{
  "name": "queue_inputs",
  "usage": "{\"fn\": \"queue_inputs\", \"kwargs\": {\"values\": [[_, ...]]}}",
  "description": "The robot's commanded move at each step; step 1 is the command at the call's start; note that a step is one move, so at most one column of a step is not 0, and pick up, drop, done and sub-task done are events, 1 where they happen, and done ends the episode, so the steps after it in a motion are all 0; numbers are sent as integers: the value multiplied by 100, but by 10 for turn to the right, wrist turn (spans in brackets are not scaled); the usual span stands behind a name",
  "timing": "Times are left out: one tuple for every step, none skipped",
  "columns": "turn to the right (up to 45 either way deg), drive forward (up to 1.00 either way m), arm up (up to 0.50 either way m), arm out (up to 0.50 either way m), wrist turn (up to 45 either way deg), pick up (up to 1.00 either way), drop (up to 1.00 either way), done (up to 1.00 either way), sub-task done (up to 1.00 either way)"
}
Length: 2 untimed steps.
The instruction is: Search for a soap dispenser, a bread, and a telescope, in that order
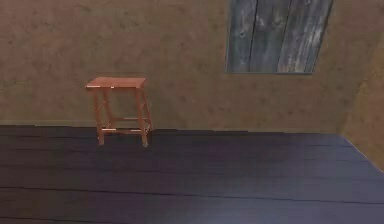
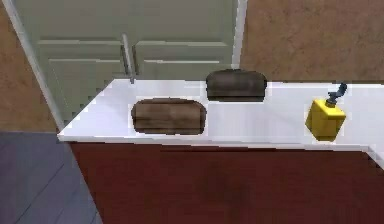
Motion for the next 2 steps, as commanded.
{"fn": "queue_inputs", "kwargs": {"values": [[-330,0,0,0,0,0,0,0,0],[0,100,0,0,0,0,0,0,0]]}}
